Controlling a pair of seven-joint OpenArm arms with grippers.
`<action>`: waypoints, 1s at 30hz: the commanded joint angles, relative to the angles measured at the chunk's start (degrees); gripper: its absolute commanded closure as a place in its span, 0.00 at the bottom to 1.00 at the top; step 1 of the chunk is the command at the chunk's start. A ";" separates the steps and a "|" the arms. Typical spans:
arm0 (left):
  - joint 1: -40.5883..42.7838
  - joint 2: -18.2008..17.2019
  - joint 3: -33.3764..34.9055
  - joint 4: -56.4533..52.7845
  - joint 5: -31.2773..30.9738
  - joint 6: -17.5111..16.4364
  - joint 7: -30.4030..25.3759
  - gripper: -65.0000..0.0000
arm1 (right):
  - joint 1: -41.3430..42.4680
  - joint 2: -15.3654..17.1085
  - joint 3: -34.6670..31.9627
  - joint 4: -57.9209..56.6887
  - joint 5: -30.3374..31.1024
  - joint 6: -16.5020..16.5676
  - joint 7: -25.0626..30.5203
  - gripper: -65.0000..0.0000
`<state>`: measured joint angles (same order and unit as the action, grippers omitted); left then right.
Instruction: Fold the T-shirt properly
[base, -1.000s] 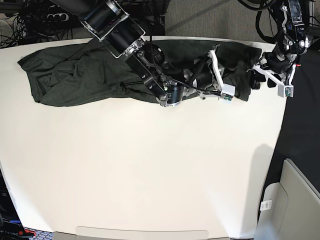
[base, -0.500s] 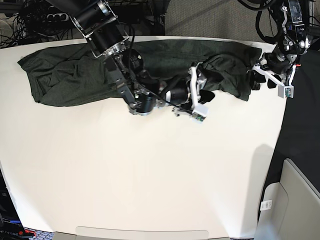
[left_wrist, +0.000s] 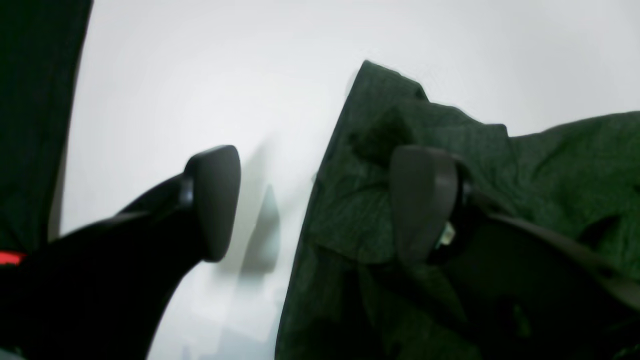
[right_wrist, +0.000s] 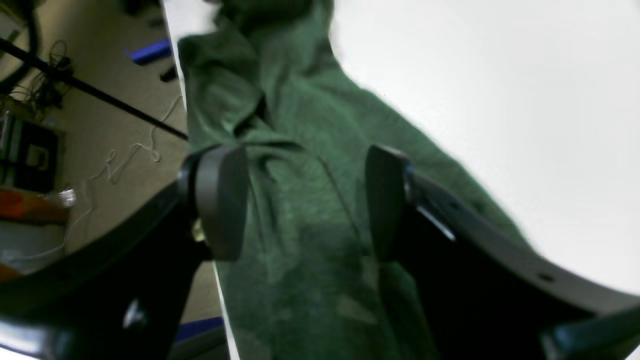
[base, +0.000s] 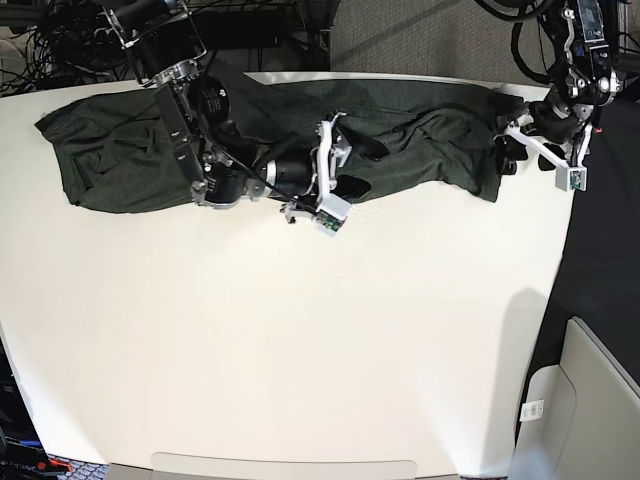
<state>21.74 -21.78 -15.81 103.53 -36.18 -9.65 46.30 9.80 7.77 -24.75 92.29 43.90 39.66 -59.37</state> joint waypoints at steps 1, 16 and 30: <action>-0.07 -0.94 -0.58 0.87 -0.08 -0.24 -1.07 0.30 | -0.18 0.80 1.85 1.38 0.98 0.34 1.13 0.42; -0.07 -3.58 -5.77 1.66 -0.61 -5.69 5.70 0.24 | -2.90 1.94 9.94 2.79 1.07 0.34 1.13 0.42; -1.74 -3.41 -5.24 -3.44 -0.52 -14.31 8.69 0.24 | -2.81 1.94 9.94 2.79 1.07 0.34 1.13 0.42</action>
<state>20.29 -24.32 -20.84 99.31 -36.42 -23.68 55.48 5.89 9.63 -15.03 93.91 43.57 39.51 -59.53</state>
